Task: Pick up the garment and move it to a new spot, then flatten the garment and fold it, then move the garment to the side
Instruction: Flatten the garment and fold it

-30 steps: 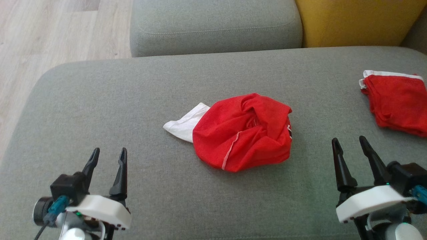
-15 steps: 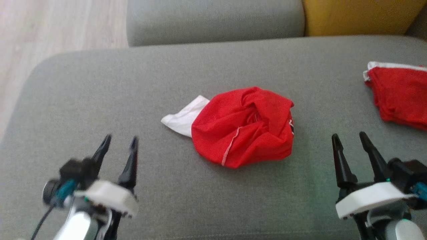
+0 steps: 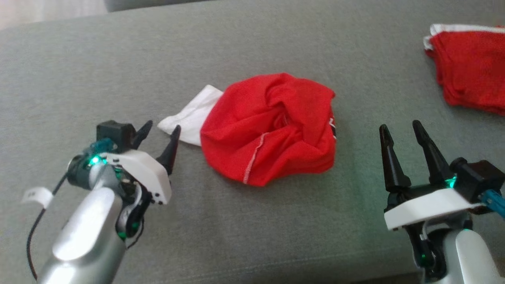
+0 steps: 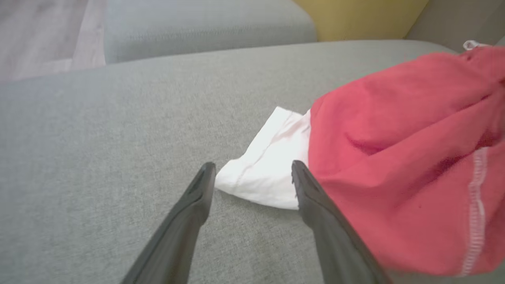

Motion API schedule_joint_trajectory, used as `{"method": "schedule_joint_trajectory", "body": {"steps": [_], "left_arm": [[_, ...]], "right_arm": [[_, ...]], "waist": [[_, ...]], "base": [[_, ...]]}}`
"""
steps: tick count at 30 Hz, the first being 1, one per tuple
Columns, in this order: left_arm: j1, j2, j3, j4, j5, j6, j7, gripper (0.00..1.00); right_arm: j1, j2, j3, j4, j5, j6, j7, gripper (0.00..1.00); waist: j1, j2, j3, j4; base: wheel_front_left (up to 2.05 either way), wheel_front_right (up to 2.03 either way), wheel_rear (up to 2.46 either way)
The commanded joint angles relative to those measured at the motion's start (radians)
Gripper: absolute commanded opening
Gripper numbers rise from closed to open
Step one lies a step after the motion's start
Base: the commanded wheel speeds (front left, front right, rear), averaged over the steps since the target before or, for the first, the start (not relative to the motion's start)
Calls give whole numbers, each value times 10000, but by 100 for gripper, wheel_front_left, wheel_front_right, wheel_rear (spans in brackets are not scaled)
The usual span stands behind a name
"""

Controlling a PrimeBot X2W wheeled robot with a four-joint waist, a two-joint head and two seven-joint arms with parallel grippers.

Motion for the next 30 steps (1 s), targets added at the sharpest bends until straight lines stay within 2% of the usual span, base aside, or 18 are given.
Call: {"method": "schedule_joint_trajectory", "body": {"steps": [1,9,10,11,16,20,25,30], "left_arm": [[-744,226,346,198,-84,-99,22,100],[-1451,140,263,2040,-217,-335,398,100],[-1511,99,231,2180,-260,-424,443,30],[-1572,64,211,2275,-290,-493,437,0],[-1822,-6,126,2265,-195,-609,-45,0],[-1935,9,139,1604,7,-456,-730,0],[-1901,172,83,-48,311,-208,-1140,0],[-1627,501,67,-2393,618,210,-1009,0]], "right_arm": [[-409,-49,237,-257,91,-7,-140,100],[-569,-49,220,3,212,-7,-333,100],[-581,-49,205,26,224,-7,-354,100],[-593,-49,189,48,240,-7,-373,100],[-627,-49,129,123,328,-7,-457,100],[-644,-49,114,167,389,-7,-490,100],[-595,-49,37,186,407,-7,-473,100],[-510,-49,15,174,453,-7,-444,100]], "waist": [[-2,0,307,-380],[-2,0,472,-730],[-2,0,477,-744],[-2,0,483,-749],[-2,0,479,-686],[-2,0,404,-578],[-2,0,217,-411],[-2,0,35,-269]], "base": [[0,0,0],[0,0,0],[0,0,0],[0,0,0],[0,0,0],[0,0,0],[0,0,0],[0,0,0]]}}
